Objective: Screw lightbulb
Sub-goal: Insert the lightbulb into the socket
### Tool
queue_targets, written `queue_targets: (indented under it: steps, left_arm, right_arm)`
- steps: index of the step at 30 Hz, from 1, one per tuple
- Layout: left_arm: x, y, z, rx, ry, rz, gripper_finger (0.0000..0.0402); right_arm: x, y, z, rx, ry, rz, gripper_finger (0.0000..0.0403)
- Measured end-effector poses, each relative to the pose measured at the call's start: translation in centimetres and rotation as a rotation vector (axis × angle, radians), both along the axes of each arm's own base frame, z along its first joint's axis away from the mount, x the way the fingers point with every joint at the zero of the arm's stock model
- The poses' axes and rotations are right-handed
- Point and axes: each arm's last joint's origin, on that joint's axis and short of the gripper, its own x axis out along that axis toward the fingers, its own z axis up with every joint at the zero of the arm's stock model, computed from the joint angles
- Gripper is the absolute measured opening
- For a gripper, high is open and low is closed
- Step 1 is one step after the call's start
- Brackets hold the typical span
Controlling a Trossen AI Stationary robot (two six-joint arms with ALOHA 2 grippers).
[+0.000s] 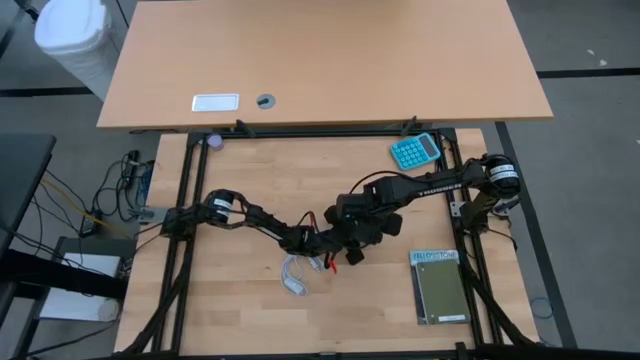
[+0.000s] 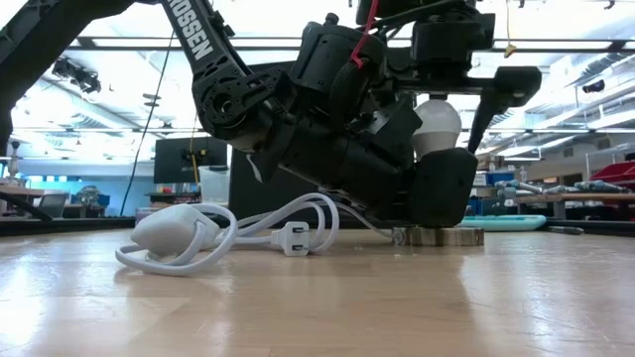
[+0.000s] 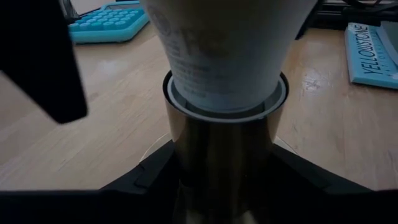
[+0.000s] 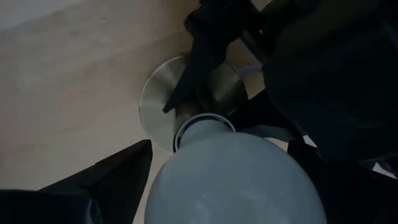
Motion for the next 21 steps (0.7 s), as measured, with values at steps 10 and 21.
queue_targets:
  steps: [10,21]
  left_arm:
    - [0.01,-0.02,0.00,-0.002,0.001,-0.008,0.0206]
    - [0.01,-0.02,0.00,-0.003,0.000,-0.008,0.0206]
  right_arm:
    - [0.06,-0.02,0.01,-0.013,-0.002,0.057,0.0340]
    - [-0.04,0.02,-0.01,0.008,0.008,0.059,0.0281]
